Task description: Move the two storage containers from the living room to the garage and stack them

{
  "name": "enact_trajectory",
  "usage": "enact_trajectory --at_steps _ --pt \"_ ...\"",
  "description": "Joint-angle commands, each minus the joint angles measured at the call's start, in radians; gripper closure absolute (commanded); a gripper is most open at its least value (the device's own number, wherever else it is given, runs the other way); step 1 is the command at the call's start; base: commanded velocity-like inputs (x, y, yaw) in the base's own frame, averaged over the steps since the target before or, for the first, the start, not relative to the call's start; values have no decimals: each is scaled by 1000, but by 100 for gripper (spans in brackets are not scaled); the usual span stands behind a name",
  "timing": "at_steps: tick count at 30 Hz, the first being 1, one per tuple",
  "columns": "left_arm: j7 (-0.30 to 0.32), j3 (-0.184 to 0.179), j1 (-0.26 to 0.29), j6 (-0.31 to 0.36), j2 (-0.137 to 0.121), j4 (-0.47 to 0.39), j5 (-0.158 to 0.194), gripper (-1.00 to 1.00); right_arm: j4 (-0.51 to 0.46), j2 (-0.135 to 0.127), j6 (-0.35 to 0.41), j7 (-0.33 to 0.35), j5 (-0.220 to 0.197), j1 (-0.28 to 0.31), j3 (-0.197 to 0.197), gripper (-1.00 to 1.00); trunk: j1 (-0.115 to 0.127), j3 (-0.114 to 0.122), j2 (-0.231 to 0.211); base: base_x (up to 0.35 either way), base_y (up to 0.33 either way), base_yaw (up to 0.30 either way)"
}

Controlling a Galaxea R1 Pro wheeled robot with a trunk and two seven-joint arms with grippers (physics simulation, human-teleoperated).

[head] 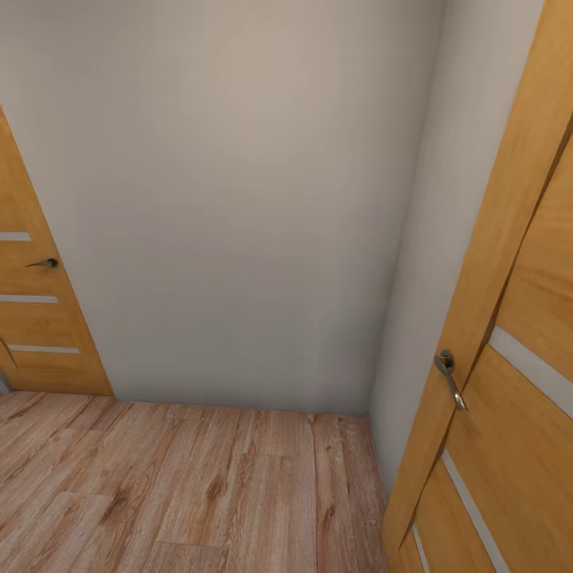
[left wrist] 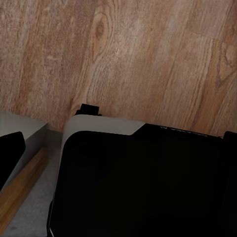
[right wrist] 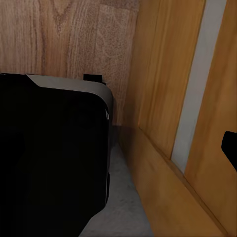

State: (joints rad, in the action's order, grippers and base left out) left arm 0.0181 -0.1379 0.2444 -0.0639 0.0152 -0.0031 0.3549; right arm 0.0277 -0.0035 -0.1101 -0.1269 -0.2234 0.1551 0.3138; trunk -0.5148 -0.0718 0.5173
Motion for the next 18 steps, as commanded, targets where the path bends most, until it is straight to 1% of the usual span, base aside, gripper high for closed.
enact_trajectory --at_steps 1,5,9,18 --pt "2 -8 1 -4 0 2 10 -100 3 0 -6 0 -10 1 8 -100 0 -2 2 0 4 0" --pt "2 -8 1 -4 0 2 10 -100 3 0 -6 0 -10 1 8 -100 0 -2 2 0 20 0" --pt "2 -8 1 -4 0 2 10 -100 3 0 -5 0 -10 1 8 -100 0 -2 2 0 90 0" --pt "2 -8 1 -4 0 2 10 -100 3 0 -6 0 -10 1 8 -100 0 -2 2 0 10 0"
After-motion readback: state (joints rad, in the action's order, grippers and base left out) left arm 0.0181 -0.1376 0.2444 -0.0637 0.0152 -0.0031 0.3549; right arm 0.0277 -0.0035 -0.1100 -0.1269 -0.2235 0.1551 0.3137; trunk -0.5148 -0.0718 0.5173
